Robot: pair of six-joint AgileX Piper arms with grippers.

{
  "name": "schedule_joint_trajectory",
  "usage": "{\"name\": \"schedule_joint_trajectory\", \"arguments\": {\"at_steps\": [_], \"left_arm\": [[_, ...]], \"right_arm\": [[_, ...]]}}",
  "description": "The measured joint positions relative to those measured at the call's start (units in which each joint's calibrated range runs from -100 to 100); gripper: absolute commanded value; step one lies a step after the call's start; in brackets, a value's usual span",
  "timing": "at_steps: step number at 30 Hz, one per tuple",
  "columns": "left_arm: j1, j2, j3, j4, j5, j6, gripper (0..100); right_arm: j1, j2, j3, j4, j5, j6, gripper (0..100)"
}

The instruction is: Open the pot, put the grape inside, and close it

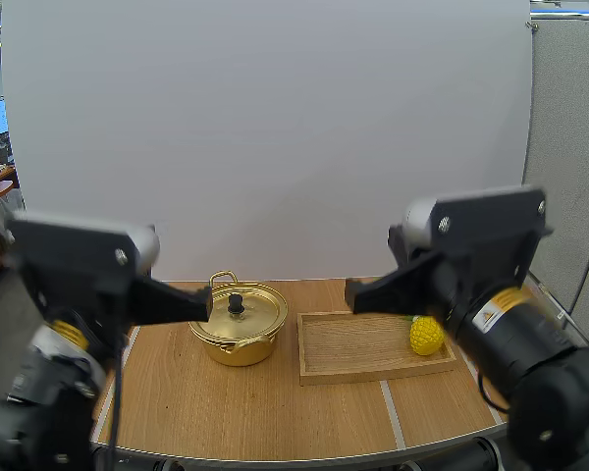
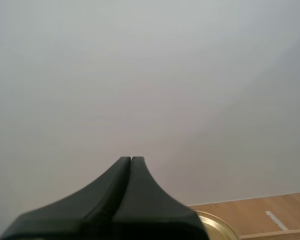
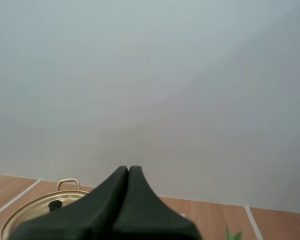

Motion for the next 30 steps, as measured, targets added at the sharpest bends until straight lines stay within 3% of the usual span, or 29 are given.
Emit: {"name": "schedule_joint_trajectory", "arguments": {"at_steps": [3, 7, 13, 30], "left_arm": [[0.0, 0.1, 6.8, 0.0, -12.4, 0.0, 0], [0.0, 0.1, 11.6, 0.0, -17.1, 0.0, 0], [0.0, 0.1, 11.9, 0.0, -17.3, 1.9, 0], [-0.07, 0.1, 11.9, 0.0, -10.5, 2.8, 0]], "right_arm": [[0.0, 0.0, 5.1, -1.1, -5.8, 0.0, 0], [0.0, 0.0, 10.5, -1.5, -7.8, 0.0, 0], [-1.5, 0.0, 15.9, -2.0, -9.5, 0.0, 0], [-2.1, 0.0, 17.3, -2.2, -10.5, 0.0, 0]]}}
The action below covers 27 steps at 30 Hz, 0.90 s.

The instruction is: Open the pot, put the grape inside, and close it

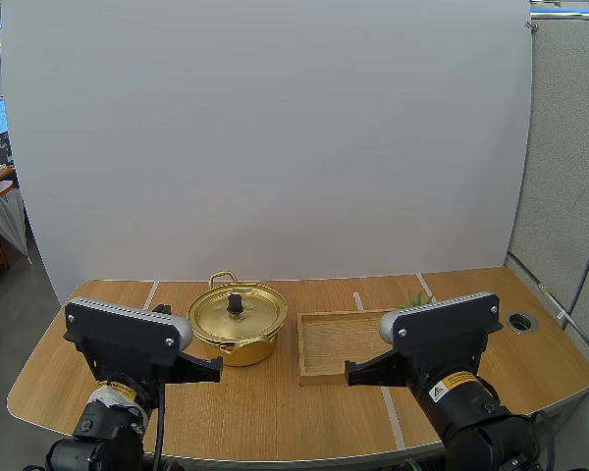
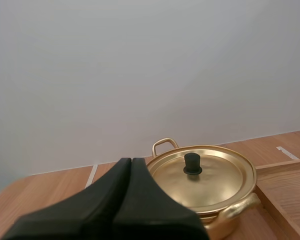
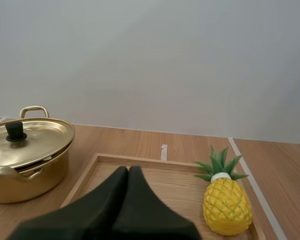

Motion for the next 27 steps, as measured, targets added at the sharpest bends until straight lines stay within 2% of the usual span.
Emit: {"name": "schedule_joint_trajectory", "arguments": {"at_steps": [2, 4, 7, 9, 13, 18, 21, 27], "left_arm": [[-0.16, 0.0, 0.2, 0.0, 8.7, 0.0, 0], [-0.25, 0.0, 0.2, 0.0, 8.7, 0.0, 0], [-0.25, 0.0, 0.2, 3.4, 9.2, -0.2, 0], [-0.25, 0.7, 0.2, 4.6, 16.1, -5.5, 0], [-0.25, 1.0, 0.2, 5.6, 23.7, -9.3, 0], [-0.31, 1.0, 0.2, 6.0, 24.5, -11.4, 0], [-1.02, 0.1, 0.2, 6.0, 26.4, -12.7, 0], [-1.18, 0.0, 0.2, 6.1, 26.4, -12.7, 0]], "right_arm": [[-0.1, 0.0, 0.1, 0.0, 0.3, 0.0, 0], [-0.1, 0.0, 0.1, 0.0, 4.1, 0.0, 0], [-0.6, 0.0, 0.1, -0.3, 8.8, 0.0, 0], [-1.2, 0.0, 0.1, -0.3, 12.1, 0.0, 0], [-1.5, 0.0, 0.1, -0.4, 17.5, 0.0, 0], [-2.9, 0.0, 0.1, -0.4, 20.5, 0.1, 0], [-2.9, 0.0, 0.1, -0.4, 20.7, 0.1, 0], [-2.9, 0.0, 0.1, -0.4, 20.7, 0.1, 0]]}}
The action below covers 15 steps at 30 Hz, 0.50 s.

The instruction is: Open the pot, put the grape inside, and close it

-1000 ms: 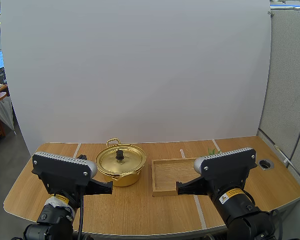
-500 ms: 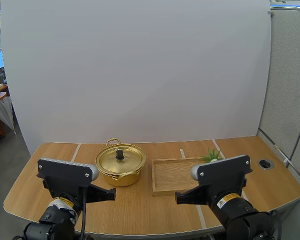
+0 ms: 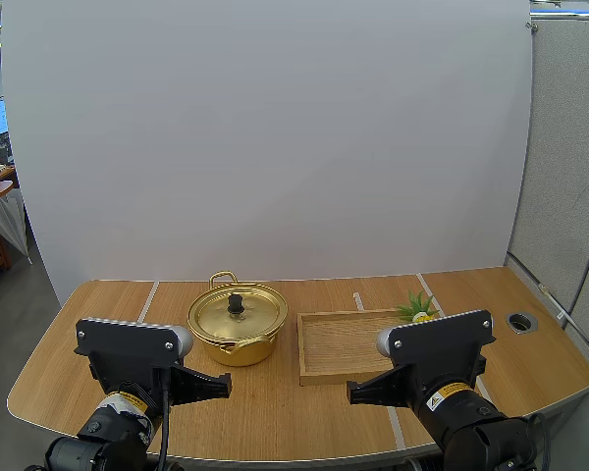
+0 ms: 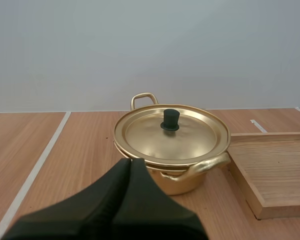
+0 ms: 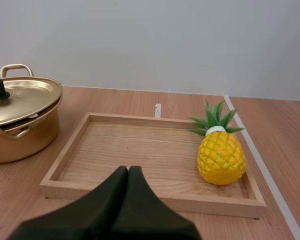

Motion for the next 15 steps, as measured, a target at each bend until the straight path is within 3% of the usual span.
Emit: {"name": "schedule_joint_trajectory", "arguments": {"at_steps": [15], "left_arm": [[0.0, 0.0, 0.0, 0.0, 0.0, 0.0, 0]], "right_arm": [[-0.3, 0.0, 0.0, 0.0, 0.0, 0.0, 0]]}}
